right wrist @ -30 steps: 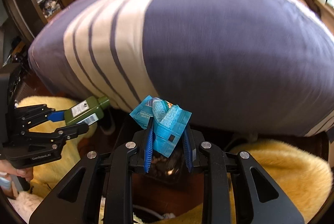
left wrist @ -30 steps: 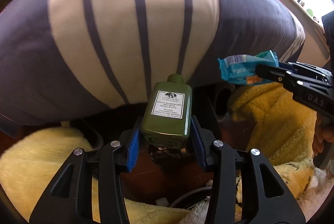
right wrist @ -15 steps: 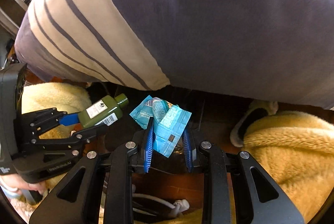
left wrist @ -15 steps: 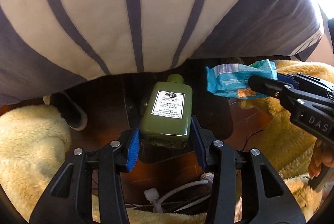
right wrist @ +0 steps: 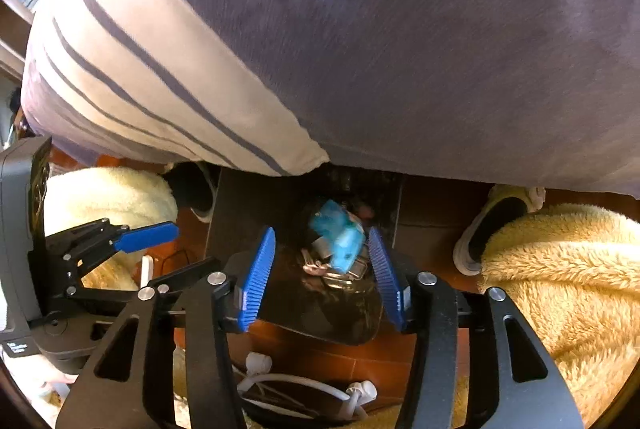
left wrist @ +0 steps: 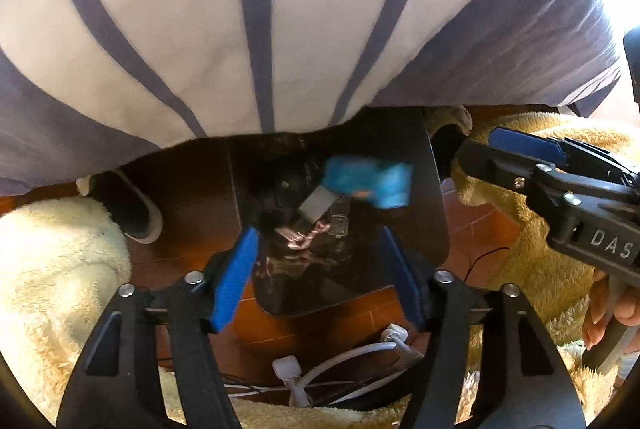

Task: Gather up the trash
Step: 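Drop the green bottle into the bin while the right tool drops the wrapper, then grasp the white tissue with the left tool while the right tool grasps the black spool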

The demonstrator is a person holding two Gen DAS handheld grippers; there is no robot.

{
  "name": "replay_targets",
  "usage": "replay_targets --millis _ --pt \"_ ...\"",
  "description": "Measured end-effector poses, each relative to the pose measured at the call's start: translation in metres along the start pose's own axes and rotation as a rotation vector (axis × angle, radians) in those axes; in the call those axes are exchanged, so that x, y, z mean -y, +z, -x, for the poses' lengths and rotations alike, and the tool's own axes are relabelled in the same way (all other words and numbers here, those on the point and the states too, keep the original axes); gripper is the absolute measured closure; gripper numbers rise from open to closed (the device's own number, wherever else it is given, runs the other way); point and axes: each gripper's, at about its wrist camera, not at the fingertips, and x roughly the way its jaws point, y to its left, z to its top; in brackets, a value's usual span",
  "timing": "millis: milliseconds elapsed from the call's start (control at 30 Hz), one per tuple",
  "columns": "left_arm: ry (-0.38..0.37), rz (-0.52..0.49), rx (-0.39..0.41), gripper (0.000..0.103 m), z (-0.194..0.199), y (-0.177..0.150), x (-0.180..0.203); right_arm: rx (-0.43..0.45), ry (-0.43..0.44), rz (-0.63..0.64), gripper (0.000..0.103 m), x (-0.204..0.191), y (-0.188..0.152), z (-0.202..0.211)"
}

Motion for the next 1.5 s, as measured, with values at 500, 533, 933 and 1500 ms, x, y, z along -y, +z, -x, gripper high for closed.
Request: replay_targets --millis 500,533,933,1500 --pt "0.071 -0.058 0.299 0.008 0.137 0.019 0.013 0.311 -0.031 0.04 0.004 -0.007 0.024 0.13" --pt "0.081 -0.058 0.326 0.008 0.147 0.023 0.013 0.344 -0.037 0.044 0.004 -0.007 0.028 0.142" --pt "0.176 -0.025 0.46 0.008 0.191 0.113 -0.013 0.483 -0.16 0.044 0.004 0.019 0.121 0.18" --pt "0.244 0.018 0.511 0.022 0.17 0.316 -0.036 0.48 -0.245 0.063 0.012 0.048 0.288 0.134"
